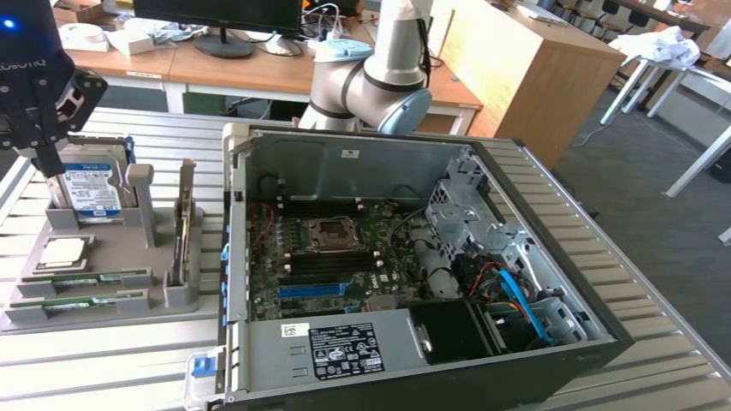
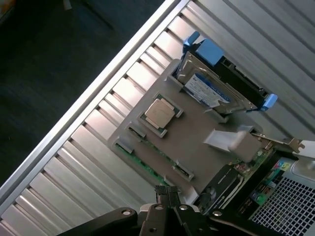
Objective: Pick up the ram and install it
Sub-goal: 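Pick up the ram and move it above insertion slot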
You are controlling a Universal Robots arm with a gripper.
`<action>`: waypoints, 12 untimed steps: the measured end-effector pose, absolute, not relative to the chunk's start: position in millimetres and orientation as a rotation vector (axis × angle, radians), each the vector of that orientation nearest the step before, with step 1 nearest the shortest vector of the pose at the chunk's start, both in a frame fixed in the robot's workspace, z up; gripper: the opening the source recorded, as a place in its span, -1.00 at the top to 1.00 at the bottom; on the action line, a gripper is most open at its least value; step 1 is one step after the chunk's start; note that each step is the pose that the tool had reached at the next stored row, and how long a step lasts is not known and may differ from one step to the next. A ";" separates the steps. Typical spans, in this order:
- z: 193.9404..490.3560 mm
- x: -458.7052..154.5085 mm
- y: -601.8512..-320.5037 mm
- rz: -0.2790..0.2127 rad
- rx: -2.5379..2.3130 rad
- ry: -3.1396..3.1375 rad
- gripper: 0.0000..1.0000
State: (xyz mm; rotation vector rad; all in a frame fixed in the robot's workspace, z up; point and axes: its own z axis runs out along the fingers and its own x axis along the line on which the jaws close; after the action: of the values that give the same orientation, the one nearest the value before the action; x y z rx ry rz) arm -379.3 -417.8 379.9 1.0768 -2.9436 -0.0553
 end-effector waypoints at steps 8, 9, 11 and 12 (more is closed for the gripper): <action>379.9 -379.3 -417.8 -0.054 1.228 -2.882 0.80; 379.9 -379.3 -417.8 -0.054 1.247 -2.873 0.80; 379.8 -379.3 -417.8 -0.054 1.283 -2.857 0.80; 379.9 -379.3 -417.8 -0.054 1.301 -2.848 0.80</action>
State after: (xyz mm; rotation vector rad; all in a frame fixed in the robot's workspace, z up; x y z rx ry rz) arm -379.3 -417.8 379.9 1.3012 -2.8484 -0.0536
